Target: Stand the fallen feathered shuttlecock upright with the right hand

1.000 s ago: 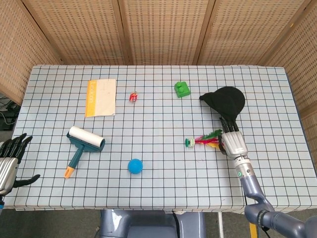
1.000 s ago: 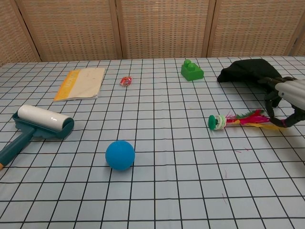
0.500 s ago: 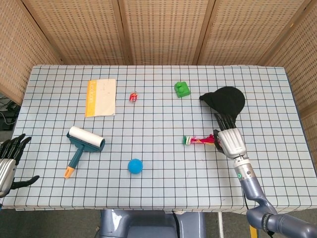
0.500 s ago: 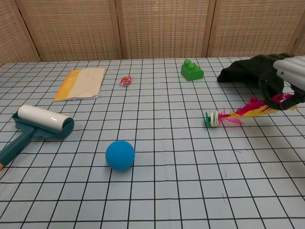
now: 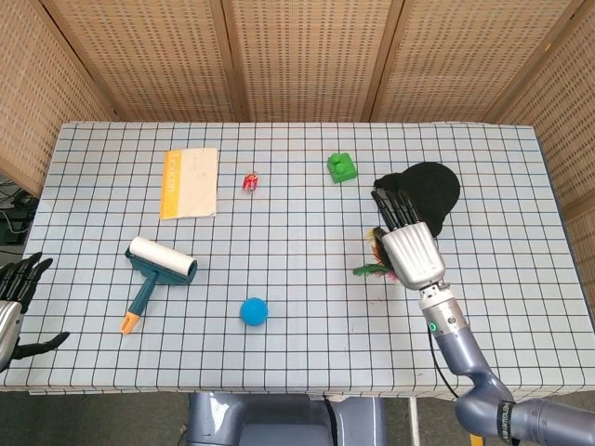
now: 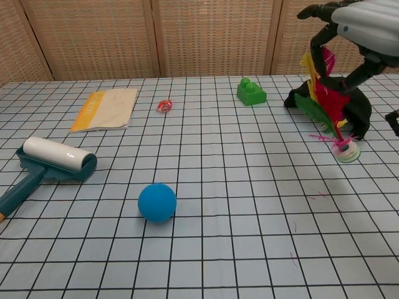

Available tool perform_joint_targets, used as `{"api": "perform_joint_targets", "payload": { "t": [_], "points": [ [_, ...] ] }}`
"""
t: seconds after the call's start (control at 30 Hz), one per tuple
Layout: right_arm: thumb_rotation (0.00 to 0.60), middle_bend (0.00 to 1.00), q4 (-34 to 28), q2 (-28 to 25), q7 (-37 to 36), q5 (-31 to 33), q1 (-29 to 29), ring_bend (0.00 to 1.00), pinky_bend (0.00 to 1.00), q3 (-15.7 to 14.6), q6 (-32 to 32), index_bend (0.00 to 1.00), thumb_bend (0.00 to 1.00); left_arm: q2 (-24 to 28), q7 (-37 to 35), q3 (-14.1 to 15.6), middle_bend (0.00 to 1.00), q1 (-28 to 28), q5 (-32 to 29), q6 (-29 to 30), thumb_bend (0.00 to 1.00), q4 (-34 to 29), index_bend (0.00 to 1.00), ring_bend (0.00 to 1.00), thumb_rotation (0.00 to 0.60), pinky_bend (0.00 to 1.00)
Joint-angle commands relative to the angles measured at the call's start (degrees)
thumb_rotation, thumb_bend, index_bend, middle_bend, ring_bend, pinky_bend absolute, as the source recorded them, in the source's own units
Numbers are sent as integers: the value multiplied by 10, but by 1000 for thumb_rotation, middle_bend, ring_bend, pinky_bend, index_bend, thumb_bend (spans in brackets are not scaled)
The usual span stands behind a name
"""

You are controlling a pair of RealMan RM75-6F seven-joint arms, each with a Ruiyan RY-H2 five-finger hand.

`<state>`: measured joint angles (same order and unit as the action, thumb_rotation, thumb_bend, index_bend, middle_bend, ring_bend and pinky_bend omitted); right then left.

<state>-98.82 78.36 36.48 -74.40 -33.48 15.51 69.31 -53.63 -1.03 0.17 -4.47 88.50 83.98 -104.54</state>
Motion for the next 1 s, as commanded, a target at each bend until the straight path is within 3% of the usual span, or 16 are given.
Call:
{"api": "perform_joint_targets", "payload": {
  "t": [0.03,0.27,0.7,1.0],
  "points": [
    [600,99,-27,-4,36,22,-19,0,0,15,-1,785,724,0,1,0,0,0,0,-1,0,0,0,0,600,0],
    [600,100,-28,10,59,47,-34,0,0,14,-3,785,723,0,2,0,0,-1,-3,-3,0,-1,0,0,600,0],
    [600,102,43,83,16,41,-29,0,0,-41,0,788,724,-1,4,1,0,-3,-5,-9,0,-1,0,0,600,0],
    [600,103,54,78,-14,22,-17,0,0,-51,13,789,724,-4,12,2,0,-3,-5,-9,0,-4,0,0,600,0]
  ]
}}
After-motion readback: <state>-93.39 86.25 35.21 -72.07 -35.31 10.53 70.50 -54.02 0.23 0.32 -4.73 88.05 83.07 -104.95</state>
